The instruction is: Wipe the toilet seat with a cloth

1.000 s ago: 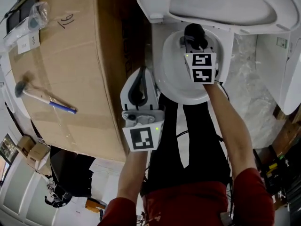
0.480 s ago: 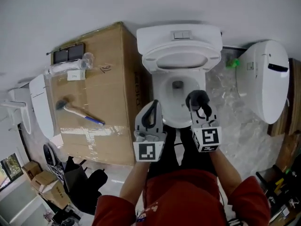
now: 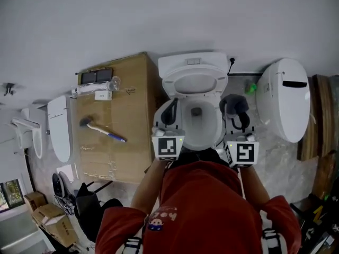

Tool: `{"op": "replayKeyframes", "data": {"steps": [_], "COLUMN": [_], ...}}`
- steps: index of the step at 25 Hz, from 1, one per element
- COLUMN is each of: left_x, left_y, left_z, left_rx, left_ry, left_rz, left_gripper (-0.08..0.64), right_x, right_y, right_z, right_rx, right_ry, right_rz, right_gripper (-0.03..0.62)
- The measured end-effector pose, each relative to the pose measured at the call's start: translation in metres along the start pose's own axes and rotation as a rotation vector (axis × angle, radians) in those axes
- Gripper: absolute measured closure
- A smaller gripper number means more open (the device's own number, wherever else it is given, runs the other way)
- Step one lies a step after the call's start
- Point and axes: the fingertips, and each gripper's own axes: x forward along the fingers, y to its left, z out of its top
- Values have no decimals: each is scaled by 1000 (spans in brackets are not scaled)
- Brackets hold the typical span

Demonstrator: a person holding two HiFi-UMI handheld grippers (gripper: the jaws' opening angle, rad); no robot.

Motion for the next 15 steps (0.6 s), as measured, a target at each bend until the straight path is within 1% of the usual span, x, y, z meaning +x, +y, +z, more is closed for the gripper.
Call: {"op": "replayKeyframes", "data": {"steps": [2, 4, 6, 9, 11, 12, 15], "left_x": [8, 25, 50, 91, 117, 129, 157], "left_y": [-3, -6, -8, -13, -15, -15, -16], "left_z": [0, -15, -35, -58, -71, -78, -99], "left_rx": [33, 100, 208, 397, 526, 580, 692], "left_ry": [39, 137, 236, 329, 381, 402, 457], "left_rz": [-8, -31, -70, -138, -174, -188, -228], "left_gripper": [548, 548, 548, 543, 476, 466, 466], "right_x": [-4, -6, -9, -16, -22, -25, -36], "right_y": [-8, -14, -18, -26, -33, -36, -43], "right_z": [7, 12, 16, 14, 10, 8, 2], "right_rx": [-3, -3, -11, -29, -29, -28, -31], "right_ry": [-14, -22, -27, -16, 3, 14, 38], "right_rz": [-20, -35, -51, -76, -97, -110, -144], "right_gripper": [505, 505, 505, 505, 505, 505, 505]}}
